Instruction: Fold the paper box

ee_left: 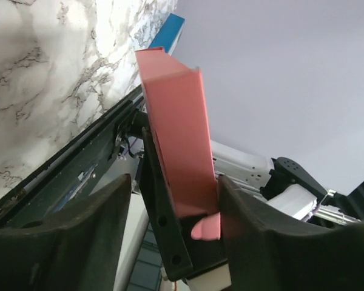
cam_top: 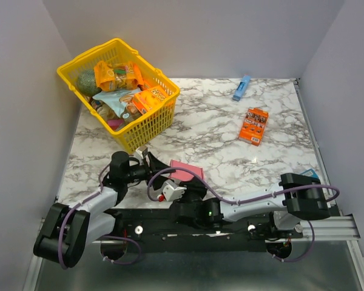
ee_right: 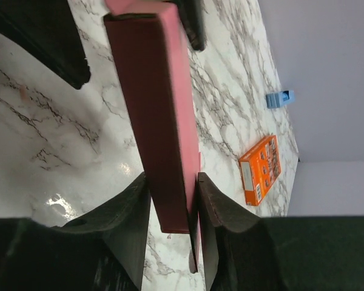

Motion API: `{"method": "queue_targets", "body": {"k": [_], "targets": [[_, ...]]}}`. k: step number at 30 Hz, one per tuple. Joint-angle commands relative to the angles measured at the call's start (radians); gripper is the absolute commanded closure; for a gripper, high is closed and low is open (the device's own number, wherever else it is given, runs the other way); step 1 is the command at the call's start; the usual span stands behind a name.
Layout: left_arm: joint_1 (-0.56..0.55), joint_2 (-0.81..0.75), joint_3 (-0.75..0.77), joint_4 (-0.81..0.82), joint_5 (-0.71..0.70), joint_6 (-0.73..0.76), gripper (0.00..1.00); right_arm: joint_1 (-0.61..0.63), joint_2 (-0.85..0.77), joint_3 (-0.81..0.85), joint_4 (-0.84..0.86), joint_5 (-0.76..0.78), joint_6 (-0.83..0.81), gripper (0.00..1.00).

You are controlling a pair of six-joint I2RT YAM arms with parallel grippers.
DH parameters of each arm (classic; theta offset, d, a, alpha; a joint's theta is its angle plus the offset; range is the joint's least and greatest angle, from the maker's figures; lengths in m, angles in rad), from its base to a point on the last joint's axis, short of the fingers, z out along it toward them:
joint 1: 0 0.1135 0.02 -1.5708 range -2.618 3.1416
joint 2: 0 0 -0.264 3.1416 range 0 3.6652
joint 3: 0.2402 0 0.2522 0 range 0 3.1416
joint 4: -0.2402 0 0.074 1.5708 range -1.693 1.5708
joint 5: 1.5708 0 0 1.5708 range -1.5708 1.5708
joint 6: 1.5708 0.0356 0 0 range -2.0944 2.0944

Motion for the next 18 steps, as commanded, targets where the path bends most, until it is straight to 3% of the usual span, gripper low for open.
{"method": "queue_targets", "body": {"k": [1,7,12,15,18], "targets": [[0.01,-0.039,0.056,-0.021,0.032,0.063,0.2,-0.007,-0.057,-0.015,-0.007,-0.056,-0.014,0.63],[0.096,-0.106,0.214,-0.42,-0.028,0.409,0.12,-0.047,-0.126,0.032,-0.212,-0.296,0.094,0.65],[0.178,-0.237,0.304,-0.697,-0.256,0.72,0.12,-0.165,-0.262,0.054,-0.337,-0.636,0.144,0.65],[0.174,-0.341,0.291,-0.726,-0.389,0.794,0.17,-0.235,-0.331,0.044,-0.343,-0.797,0.133,0.65],[0.166,-0.45,0.265,-0.721,-0.411,0.864,0.2,-0.3,-0.361,0.046,-0.351,-0.93,0.124,0.65]]}}
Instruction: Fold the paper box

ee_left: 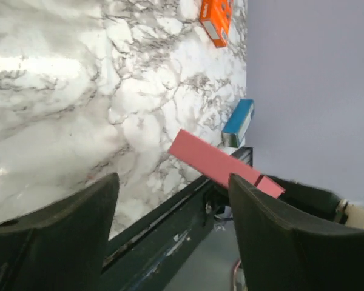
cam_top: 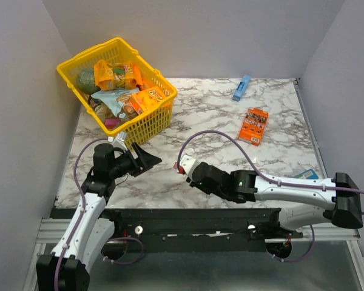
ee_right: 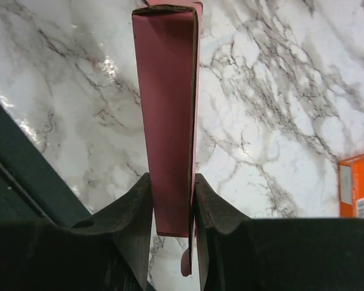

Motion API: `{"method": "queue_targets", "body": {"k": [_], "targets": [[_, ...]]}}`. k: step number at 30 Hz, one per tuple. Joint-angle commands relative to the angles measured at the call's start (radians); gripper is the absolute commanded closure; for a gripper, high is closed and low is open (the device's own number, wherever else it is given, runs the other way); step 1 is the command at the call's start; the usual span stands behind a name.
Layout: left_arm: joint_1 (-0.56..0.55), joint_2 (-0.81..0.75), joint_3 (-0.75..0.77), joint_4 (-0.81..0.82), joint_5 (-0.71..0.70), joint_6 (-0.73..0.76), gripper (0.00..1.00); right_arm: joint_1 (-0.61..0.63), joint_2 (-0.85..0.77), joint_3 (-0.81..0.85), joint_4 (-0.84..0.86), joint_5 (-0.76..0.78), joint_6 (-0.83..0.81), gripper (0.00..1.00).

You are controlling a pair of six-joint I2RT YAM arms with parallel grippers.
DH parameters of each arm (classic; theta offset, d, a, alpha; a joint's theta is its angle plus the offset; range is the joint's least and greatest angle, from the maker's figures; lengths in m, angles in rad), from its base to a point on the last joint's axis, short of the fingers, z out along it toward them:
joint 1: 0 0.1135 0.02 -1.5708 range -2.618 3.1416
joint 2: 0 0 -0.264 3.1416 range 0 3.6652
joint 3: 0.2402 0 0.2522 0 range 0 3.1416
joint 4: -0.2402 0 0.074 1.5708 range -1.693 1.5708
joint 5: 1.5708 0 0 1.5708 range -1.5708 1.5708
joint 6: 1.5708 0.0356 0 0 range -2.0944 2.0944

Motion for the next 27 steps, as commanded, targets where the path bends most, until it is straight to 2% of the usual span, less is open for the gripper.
{"method": "queue_targets", "body": {"k": [1,4,7,8,13,14,15,19,22,27], "targets": [[-0.005,-0.156,0.006,-0.03,-0.173,0.281,0.21,-0.074,-0.051,0.022,-0.065,-0.33,0.005,0.65],[-0.066,-0.184,0.055,-0.043,-0.15,0.355,0.22,-0.134,-0.041,0.034,-0.08,-0.451,-0.01,0.65],[-0.127,-0.175,0.163,-0.151,-0.268,0.513,0.25,-0.177,-0.018,0.054,-0.113,-0.535,-0.022,0.66],[-0.178,-0.171,0.186,-0.171,-0.287,0.592,0.25,-0.192,-0.003,0.063,-0.12,-0.549,-0.022,0.66],[-0.343,-0.057,0.292,-0.231,-0.32,0.74,0.28,-0.219,0.024,0.083,-0.139,-0.606,-0.018,0.66],[-0.374,-0.043,0.302,-0.237,-0.362,0.771,0.28,-0.226,0.027,0.086,-0.139,-0.609,-0.016,0.66],[-0.44,-0.026,0.314,-0.242,-0.376,0.818,0.28,-0.231,0.03,0.092,-0.142,-0.614,-0.016,0.66],[-0.543,0.023,0.339,-0.233,-0.425,0.874,0.29,-0.252,0.033,0.092,-0.145,-0.643,-0.012,0.66],[-0.577,0.082,0.353,-0.239,-0.423,0.894,0.32,-0.268,0.031,0.092,-0.143,-0.658,-0.013,0.66],[-0.601,0.122,0.341,-0.201,-0.417,0.883,0.32,-0.289,0.028,0.088,-0.143,-0.664,-0.018,0.66]]}}
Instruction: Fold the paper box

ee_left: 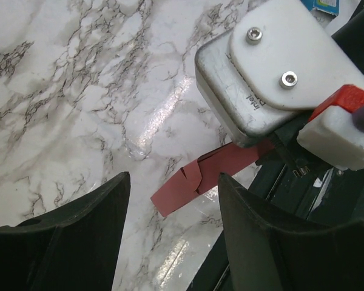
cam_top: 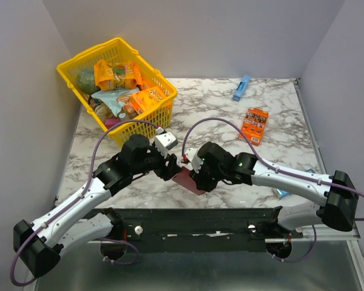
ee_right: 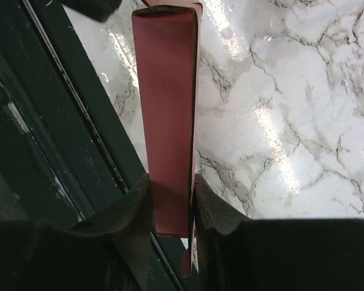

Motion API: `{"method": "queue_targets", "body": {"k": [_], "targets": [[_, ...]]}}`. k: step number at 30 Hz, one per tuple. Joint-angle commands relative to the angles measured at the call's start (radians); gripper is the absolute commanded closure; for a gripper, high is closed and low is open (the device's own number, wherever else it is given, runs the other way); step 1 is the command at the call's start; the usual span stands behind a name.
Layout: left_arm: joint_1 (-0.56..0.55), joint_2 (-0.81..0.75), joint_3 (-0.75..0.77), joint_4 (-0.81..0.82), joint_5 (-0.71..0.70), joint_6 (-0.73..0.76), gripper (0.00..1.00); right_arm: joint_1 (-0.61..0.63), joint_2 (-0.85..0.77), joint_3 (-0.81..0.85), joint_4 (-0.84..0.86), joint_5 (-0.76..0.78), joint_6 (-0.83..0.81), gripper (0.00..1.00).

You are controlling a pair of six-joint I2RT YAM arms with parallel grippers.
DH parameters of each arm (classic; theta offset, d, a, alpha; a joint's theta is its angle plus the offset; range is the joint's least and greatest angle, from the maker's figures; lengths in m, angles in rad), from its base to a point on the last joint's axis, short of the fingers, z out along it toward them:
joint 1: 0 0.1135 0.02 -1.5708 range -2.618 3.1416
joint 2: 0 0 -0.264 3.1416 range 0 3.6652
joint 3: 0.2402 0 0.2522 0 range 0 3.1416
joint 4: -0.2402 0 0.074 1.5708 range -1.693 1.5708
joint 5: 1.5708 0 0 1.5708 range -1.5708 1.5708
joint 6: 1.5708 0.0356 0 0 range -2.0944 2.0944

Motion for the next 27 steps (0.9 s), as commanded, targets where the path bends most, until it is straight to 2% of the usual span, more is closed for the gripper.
{"method": "queue_targets", "body": {"k": [1,18,27], "targets": [[-0.021,0.017,0.01,0.014,-0.049,0.032,0.33,-0.016,0.003,0.03,-0.021,-0.041,-0.01,0.66],[-0.06,0.089,0.027,0.038,-0.079,-0.014,0.46,-0.028,0.007,0.025,-0.015,-0.028,-0.012,0.66],[-0.081,0.102,0.025,0.084,-0.073,-0.062,0.58,-0.028,0.013,0.025,-0.012,-0.024,-0.012,0.66]]}}
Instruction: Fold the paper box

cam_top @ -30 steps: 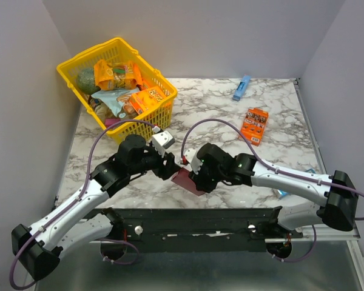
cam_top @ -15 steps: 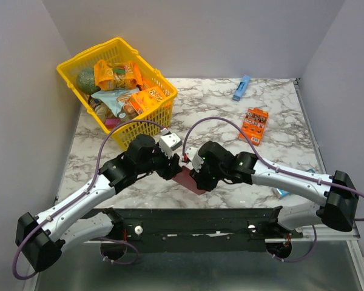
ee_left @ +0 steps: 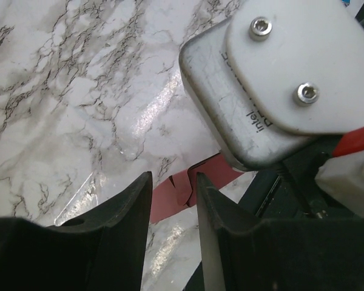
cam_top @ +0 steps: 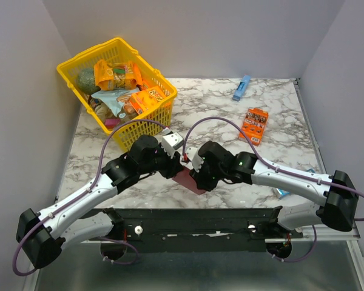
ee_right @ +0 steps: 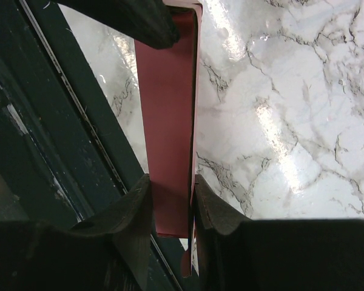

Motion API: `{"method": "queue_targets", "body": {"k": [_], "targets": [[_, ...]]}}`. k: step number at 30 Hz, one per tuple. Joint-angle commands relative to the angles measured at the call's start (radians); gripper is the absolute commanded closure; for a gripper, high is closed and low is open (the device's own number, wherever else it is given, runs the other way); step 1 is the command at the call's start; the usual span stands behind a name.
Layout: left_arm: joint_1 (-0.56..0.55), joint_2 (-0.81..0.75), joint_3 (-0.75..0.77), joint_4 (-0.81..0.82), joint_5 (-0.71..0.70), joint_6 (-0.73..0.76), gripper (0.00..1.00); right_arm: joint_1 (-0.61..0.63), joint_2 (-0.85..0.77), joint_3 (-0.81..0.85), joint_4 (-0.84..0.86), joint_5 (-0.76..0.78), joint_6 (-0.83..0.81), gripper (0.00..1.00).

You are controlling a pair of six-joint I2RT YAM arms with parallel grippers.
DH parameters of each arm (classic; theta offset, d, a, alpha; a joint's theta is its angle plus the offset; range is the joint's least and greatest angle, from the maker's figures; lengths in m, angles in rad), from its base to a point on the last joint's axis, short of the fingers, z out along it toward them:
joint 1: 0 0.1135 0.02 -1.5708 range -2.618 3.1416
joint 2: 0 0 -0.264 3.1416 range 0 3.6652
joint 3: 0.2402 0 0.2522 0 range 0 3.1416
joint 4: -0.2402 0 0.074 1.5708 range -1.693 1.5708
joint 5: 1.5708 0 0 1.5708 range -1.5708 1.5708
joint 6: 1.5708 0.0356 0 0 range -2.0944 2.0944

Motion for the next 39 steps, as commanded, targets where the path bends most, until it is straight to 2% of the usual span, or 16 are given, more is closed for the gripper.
{"method": "queue_targets", "body": {"k": [1,7,11,14,18,23,33,39], "targets": [[-0.017,0.009,0.027,0.045,-0.013,-0.03,0.61,-0.007,0.012,0.025,-0.012,-0.007,-0.008,0.66],[-0.042,0.026,0.038,0.014,-0.047,-0.028,0.77,-0.007,0.015,0.023,-0.014,0.002,-0.008,0.66],[-0.057,0.026,0.034,0.0,-0.085,-0.037,0.8,-0.007,0.015,0.023,-0.012,0.017,-0.007,0.66],[-0.068,0.031,0.041,-0.01,-0.108,-0.053,0.87,-0.007,0.026,0.023,-0.012,0.042,-0.008,0.66],[-0.082,0.052,0.057,-0.026,-0.135,-0.103,0.88,-0.007,0.032,0.028,-0.016,0.07,0.0,0.67],[-0.106,0.074,0.059,-0.026,-0.223,-0.206,0.94,-0.007,0.038,0.035,-0.016,0.097,0.012,0.67],[-0.134,0.064,-0.021,0.063,-0.317,-0.413,0.95,-0.007,0.055,0.037,-0.016,0.18,0.03,0.67],[-0.172,0.09,-0.076,0.12,-0.372,-0.419,0.95,-0.007,0.075,0.037,-0.011,0.229,0.043,0.68]]}}
